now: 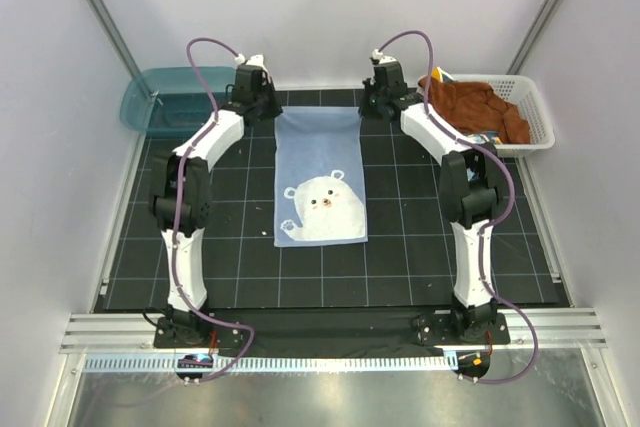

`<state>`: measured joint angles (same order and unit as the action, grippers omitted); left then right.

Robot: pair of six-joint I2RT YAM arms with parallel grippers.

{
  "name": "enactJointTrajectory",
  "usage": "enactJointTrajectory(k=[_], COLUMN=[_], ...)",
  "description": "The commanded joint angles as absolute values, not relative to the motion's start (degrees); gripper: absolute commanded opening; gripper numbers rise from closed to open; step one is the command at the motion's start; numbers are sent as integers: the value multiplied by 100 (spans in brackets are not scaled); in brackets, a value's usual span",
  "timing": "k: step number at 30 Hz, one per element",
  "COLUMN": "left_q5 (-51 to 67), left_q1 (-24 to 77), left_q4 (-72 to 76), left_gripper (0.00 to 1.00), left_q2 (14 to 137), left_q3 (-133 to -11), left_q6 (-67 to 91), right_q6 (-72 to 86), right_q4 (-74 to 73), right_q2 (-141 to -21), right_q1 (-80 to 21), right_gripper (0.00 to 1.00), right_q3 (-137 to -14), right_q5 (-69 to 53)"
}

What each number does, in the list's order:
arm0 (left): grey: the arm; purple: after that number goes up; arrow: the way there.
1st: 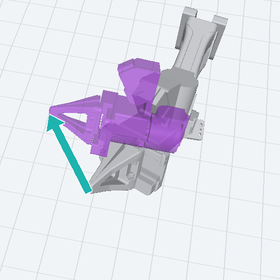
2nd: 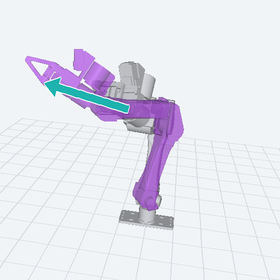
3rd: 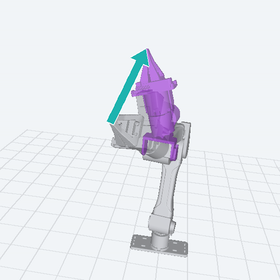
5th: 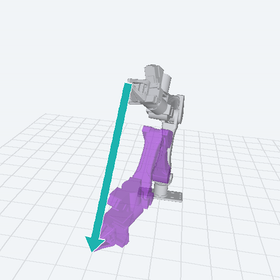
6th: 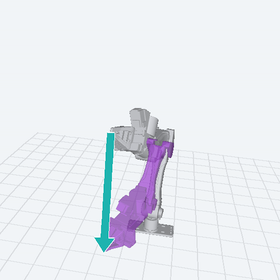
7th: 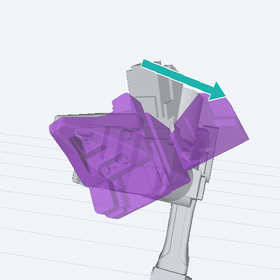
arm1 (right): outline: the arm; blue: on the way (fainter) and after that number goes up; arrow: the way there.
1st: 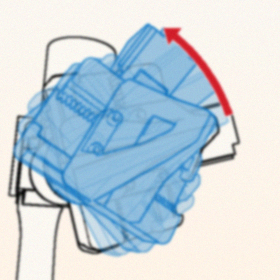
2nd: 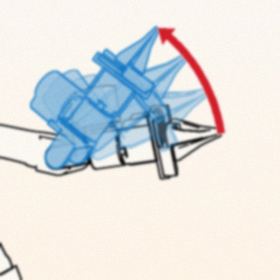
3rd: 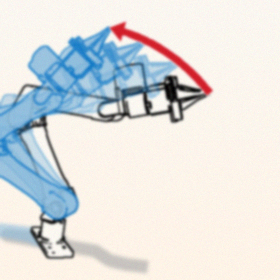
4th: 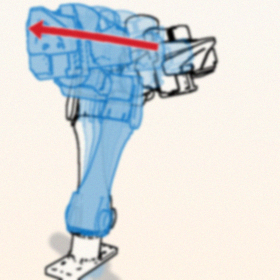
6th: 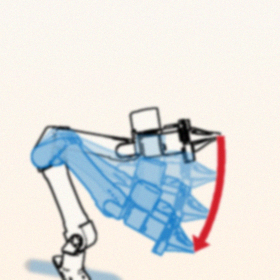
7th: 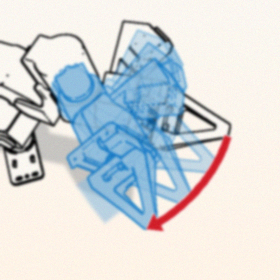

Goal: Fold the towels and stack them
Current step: Fold the towel

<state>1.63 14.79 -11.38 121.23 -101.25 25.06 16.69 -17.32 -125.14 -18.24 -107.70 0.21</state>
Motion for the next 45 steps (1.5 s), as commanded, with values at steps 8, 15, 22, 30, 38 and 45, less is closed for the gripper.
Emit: enactJointTrajectory(k=[8,15,22,30,38,45], left_q5=[-368,-528,-642,-826,-1037,-1142], left_q1=[1634,1687,1828,2092,2355,2548], left_q4=[-782,-879,-958,-949,-1107,-1301], left_gripper=[0,0,0,0,0,0], left_q2=[10513,9828,9107,8456,7902,7568], left_q3=[-8483,-7568,-6795,-5968,-5432,-5203], left_q6=[2408,2575,2777,2979,3111,3094], right_q6=[1960,2232,2434,2566,2601,2637], right_q4=[-1134,-932,-817,-730,-712,-791], right_q2=[-10619,-9722,-9142,-8491,-7858,-7383], right_q1=[-1679,-1687,-1845,-2083,-2443,-2742], right_gripper=[1,1,1,1,1,1], right_q3=[-9036,-7806,-6919,-6083,-5424,-5019], right_q5=[70,-474,-422,-246,-27,360])
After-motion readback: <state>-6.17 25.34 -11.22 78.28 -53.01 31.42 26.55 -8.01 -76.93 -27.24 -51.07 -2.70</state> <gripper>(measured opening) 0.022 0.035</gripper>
